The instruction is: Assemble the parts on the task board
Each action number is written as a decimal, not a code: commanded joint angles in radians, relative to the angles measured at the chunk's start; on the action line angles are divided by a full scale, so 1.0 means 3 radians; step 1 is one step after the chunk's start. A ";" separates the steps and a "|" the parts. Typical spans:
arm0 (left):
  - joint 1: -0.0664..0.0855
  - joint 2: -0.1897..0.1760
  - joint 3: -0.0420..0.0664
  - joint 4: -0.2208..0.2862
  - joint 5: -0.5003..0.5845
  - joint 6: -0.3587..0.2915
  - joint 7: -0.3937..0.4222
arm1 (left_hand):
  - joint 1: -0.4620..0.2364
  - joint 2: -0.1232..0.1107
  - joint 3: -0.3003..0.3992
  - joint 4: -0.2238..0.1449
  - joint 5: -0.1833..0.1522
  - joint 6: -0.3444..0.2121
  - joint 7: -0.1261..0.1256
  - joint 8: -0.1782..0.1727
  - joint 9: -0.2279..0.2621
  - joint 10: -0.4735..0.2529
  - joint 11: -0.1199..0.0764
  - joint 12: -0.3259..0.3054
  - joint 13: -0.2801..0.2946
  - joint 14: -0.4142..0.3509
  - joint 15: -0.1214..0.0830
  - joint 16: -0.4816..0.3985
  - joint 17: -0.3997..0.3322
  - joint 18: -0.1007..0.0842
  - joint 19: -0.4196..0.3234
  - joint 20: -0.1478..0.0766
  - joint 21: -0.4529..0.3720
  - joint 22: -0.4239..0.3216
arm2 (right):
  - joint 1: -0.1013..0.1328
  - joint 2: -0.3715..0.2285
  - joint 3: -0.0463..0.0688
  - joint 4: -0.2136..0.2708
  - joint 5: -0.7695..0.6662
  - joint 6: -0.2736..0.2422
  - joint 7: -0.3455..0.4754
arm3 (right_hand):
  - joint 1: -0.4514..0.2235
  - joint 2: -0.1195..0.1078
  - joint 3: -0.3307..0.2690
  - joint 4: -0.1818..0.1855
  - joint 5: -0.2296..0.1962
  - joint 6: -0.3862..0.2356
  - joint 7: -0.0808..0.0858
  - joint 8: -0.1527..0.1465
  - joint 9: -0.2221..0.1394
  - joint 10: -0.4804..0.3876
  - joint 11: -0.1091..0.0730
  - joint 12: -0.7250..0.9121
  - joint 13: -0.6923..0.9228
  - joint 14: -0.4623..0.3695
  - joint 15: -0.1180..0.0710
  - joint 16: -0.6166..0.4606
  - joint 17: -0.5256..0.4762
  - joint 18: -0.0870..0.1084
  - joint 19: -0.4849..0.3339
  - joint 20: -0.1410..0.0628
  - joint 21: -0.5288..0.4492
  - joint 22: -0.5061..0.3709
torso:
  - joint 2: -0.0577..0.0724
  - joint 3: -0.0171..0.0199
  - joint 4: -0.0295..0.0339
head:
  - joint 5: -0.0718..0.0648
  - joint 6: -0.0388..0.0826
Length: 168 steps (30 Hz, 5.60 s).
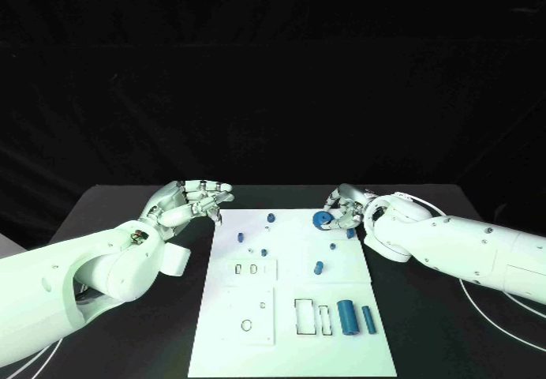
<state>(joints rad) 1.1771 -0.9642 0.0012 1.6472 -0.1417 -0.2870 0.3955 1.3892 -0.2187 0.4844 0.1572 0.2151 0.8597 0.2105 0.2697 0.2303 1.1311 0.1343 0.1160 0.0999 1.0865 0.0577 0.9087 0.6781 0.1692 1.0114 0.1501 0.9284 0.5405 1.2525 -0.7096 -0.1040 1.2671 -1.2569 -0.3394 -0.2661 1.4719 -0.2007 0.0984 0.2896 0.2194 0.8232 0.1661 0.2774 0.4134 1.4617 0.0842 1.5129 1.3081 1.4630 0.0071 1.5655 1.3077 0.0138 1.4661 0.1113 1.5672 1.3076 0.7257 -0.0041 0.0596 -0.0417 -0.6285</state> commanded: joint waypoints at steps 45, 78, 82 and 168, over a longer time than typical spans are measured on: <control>0.0006 -0.0008 0.0003 0.0008 -0.0004 0.0064 -0.0006 | -0.0012 0.0035 0.0042 -0.0007 -0.0014 -0.0017 -0.0002 0.0000 0.0009 -0.0028 0.0005 0.0003 0.0009 -0.0036 0.0002 0.0025 -0.0003 0.0048 -0.0041 0.0001 0.0049 0.0021 | -0.0050 0.0046 -0.0019 0.0027 -0.0484 0.0103 -0.0176 | 0.0021 -0.0036 0.0320 -0.0016 0.0199 0.0275 -0.0037 -0.0036 -0.0100 0.0196 -0.0035 0.0021 0.0694 0.0359 -0.0007 0.0017 0.0877 -0.0046 0.0349 0.0008 0.0012 0.0877 | 0.0001 0.0002 -0.0002 | -0.0011 0.0002; 0.0006 0.0012 0.0003 0.0010 -0.0003 0.0068 -0.0012 | -0.0010 0.0059 0.0064 -0.0011 -0.0013 -0.0014 -0.0007 0.0004 0.0015 -0.0028 0.0003 0.0006 0.0012 -0.0041 0.0002 0.0032 -0.0007 0.0049 -0.0056 0.0003 0.0070 0.0034 | 0.0012 0.0359 -0.0018 0.0589 -0.1184 -0.0309 -0.0203 | 0.0012 -0.0099 0.1037 -0.0120 0.0378 0.0553 -0.0136 0.0052 -0.0090 0.0263 -0.0129 0.0078 0.0763 0.0359 -0.0098 0.0017 0.0877 -0.0046 0.0349 -0.0080 0.0012 0.0877 | -0.0001 -0.0004 0.0004 | 0.0013 0.0026; 0.0006 0.0015 0.0003 0.0013 -0.0003 0.0068 -0.0012 | -0.0010 0.0059 0.0064 -0.0011 -0.0013 -0.0014 -0.0007 0.0004 0.0015 -0.0028 0.0003 0.0006 0.0012 -0.0041 0.0002 0.0032 -0.0007 0.0049 -0.0056 0.0003 0.0070 0.0034 | -0.0002 0.0469 -0.0023 0.0537 -0.1245 -0.0334 -0.0225 | 0.0011 -0.0100 0.1038 -0.0121 0.0378 0.0553 -0.0136 0.0053 -0.0089 0.0265 -0.0129 0.0080 0.0765 0.0359 -0.0098 0.0017 0.0877 -0.0046 0.0349 -0.0080 0.0012 0.0877 | 0.0003 -0.0001 0.0005 | 0.0015 0.0027; 0.0006 -0.0001 0.0003 0.0005 -0.0004 0.0068 -0.0028 | -0.0015 0.0058 0.0079 -0.0022 -0.0016 -0.0020 -0.0006 0.0003 0.0020 -0.0036 0.0004 0.0004 0.0013 -0.0047 0.0002 0.0041 -0.0012 0.0050 -0.0075 0.0004 0.0095 0.0048 | -0.0216 0.0561 -0.0072 0.0226 -0.1191 -0.0410 -0.0252 | -0.0776 0.0137 0.0189 0.0007 0.0143 0.0389 -0.0060 -0.0261 -0.0170 0.0186 -0.0052 -0.0023 0.0684 0.0359 -0.0023 0.0017 0.0875 -0.0046 0.0349 -0.0006 0.0012 0.0877 | 0.0001 0.0006 -0.0007 | 0.0049 -0.0013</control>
<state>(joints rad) 1.1772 -0.9650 0.0013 1.6475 -0.1417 -0.2799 0.3806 1.3855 -0.2065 0.5023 0.1503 0.2151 0.8597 0.2104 0.2697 0.2348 1.1277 0.1377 0.1160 0.1026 1.0791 0.0579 0.9167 0.6761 0.1694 0.9951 0.1521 0.9515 0.5541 1.1887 -0.5355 -0.1252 1.3277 -1.6103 -0.4222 -0.3359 1.2422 -0.1633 0.1531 0.2913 0.2594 0.9342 0.1486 0.1973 0.3637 1.4668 0.0749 1.5026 1.3075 1.4635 0.0065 1.5654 1.3076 0.0144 1.4661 0.1150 1.5664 1.3074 0.7265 -0.0022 0.0577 -0.0270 -0.6326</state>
